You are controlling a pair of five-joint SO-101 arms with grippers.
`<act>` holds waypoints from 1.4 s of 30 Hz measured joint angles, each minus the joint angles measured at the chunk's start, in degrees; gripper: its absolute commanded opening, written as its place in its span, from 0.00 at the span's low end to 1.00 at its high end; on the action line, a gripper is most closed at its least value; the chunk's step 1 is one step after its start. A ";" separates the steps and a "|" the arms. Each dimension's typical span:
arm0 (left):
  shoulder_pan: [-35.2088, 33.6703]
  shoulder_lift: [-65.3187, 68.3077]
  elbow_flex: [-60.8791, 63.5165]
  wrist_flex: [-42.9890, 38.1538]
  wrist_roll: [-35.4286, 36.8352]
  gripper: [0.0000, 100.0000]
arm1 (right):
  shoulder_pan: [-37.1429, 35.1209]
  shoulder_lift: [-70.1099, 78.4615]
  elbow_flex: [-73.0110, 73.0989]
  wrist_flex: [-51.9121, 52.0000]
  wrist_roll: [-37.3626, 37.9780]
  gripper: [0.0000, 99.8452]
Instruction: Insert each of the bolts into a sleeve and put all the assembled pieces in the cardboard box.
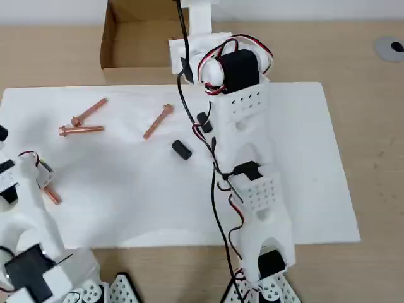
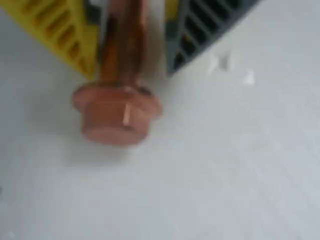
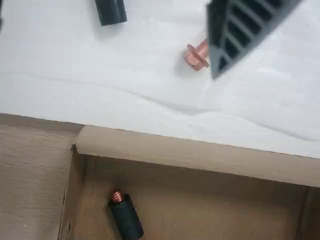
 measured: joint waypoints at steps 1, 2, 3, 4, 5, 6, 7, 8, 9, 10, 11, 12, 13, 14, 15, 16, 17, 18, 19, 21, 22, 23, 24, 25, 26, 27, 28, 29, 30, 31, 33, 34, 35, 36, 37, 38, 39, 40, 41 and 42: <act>0.00 1.76 -1.93 1.58 0.09 0.11 | 0.00 0.00 0.00 0.00 0.00 0.33; 0.00 3.69 -4.22 3.60 0.09 0.11 | 0.00 0.00 0.00 0.00 0.00 0.33; 0.00 5.89 -6.95 5.80 0.26 0.11 | 0.00 0.00 0.00 0.00 0.00 0.33; 0.00 8.26 -9.76 8.09 0.35 0.11 | 0.00 0.00 0.00 0.00 0.00 0.33; 0.00 10.64 -12.66 10.29 0.44 0.11 | 0.00 0.00 0.00 0.00 0.00 0.33; 0.00 13.27 -15.74 12.48 0.44 0.11 | 0.00 0.00 0.00 0.00 0.00 0.33; 0.00 15.74 -18.46 14.51 0.44 0.11 | 0.00 0.00 0.00 0.00 0.00 0.33; 0.00 18.11 -21.10 16.53 0.44 0.10 | 0.00 0.00 0.00 0.00 0.00 0.33; 0.00 20.40 -23.82 18.55 0.44 0.09 | 0.00 0.00 0.00 0.00 0.00 0.33; 0.00 22.59 -26.46 20.75 0.44 0.07 | 0.00 0.00 0.00 0.00 0.00 0.33; 0.00 24.44 -29.01 22.77 0.44 0.05 | 0.00 0.00 0.00 0.00 0.00 0.33; 0.09 26.20 -31.21 24.09 0.44 0.02 | 0.00 0.00 0.00 0.00 0.00 0.33; 0.18 27.78 -33.05 25.14 0.53 0.00 | 0.00 0.00 0.00 0.00 0.00 0.33; 0.26 29.01 -34.64 26.02 0.62 0.01 | 0.00 0.00 0.00 0.00 0.00 0.33; 0.26 29.80 -35.52 26.37 0.62 0.01 | 0.00 0.00 0.00 0.00 0.00 0.33; 0.26 30.33 -36.22 26.73 0.62 0.01 | 0.00 0.00 0.00 0.00 0.00 0.33; 0.35 30.51 -36.48 26.99 0.62 0.01 | 0.00 0.00 0.00 0.00 0.00 0.33; 0.35 30.68 -36.66 27.08 0.62 0.01 | 0.00 0.00 0.00 0.00 0.00 0.33; 0.35 30.68 -36.75 27.08 0.62 0.01 | 0.00 0.00 0.00 0.00 0.00 0.33; 0.35 30.68 -36.75 27.08 0.62 0.01 | 0.00 0.00 0.00 0.00 0.00 0.33; 0.35 30.68 -36.75 27.08 0.62 0.01 | 0.00 0.00 0.00 0.00 0.00 0.33; 0.35 30.68 -36.84 27.08 0.62 0.01 | 0.00 0.00 0.00 0.00 0.00 0.33; 0.35 30.68 -36.84 27.08 0.62 0.01 | 0.00 0.00 0.00 0.00 0.00 0.33; 0.35 30.68 -36.84 27.08 0.62 0.01 | 0.00 0.00 0.00 0.00 0.00 0.33; 0.35 30.24 -36.66 27.08 0.62 0.01 | 0.00 0.00 0.00 0.00 0.00 0.33; 0.35 29.27 -36.40 27.08 0.53 0.01 | 0.00 0.00 0.00 0.00 0.00 0.33; 0.35 28.40 -36.04 27.08 -0.09 0.01 | 0.00 0.00 0.00 0.00 0.00 0.33; 0.35 26.73 -35.16 26.90 -1.58 0.01 | 0.00 0.00 0.00 0.00 0.00 0.33; 0.35 24.70 -33.76 26.55 -2.55 0.01 | 0.00 0.00 0.00 0.00 -0.09 0.33; 0.44 22.24 -32.26 26.11 -3.60 0.01 | 0.00 0.00 0.00 0.00 -0.62 0.33; -0.26 15.03 -28.31 25.49 -4.92 0.01 | 0.00 0.00 0.53 0.00 -2.02 0.33; -0.26 10.29 -26.11 25.32 -5.45 0.01 | 0.00 -0.09 1.76 0.00 -2.37 0.33; 0.09 5.10 -23.65 25.05 -5.71 0.01 | -0.18 -0.53 3.87 0.00 -2.64 0.33; 0.18 -0.35 -20.84 24.62 -6.15 0.01 | -0.62 -0.79 6.59 0.00 -2.73 0.33; 0.18 -5.89 -18.20 24.09 -6.15 0.01 | -1.23 -1.23 9.93 0.00 -2.73 0.33; 0.09 -11.25 -15.47 23.65 -6.68 0.01 | -2.02 -1.93 13.71 0.00 -2.73 0.33; 0.18 -16.53 -12.84 23.21 -7.03 0.01 | -2.90 -3.16 17.85 0.00 -2.73 0.33; 0.62 -21.01 -10.29 22.77 -7.12 0.01 | -3.87 -4.75 22.42 0.00 -2.73 0.33; 0.97 -24.70 -8.00 22.68 -7.12 0.01 | -4.92 -6.77 27.52 0.00 -2.73 0.33; 1.05 -27.34 -6.15 22.59 -7.12 0.01 | -6.07 -8.88 32.97 0.00 -2.73 0.33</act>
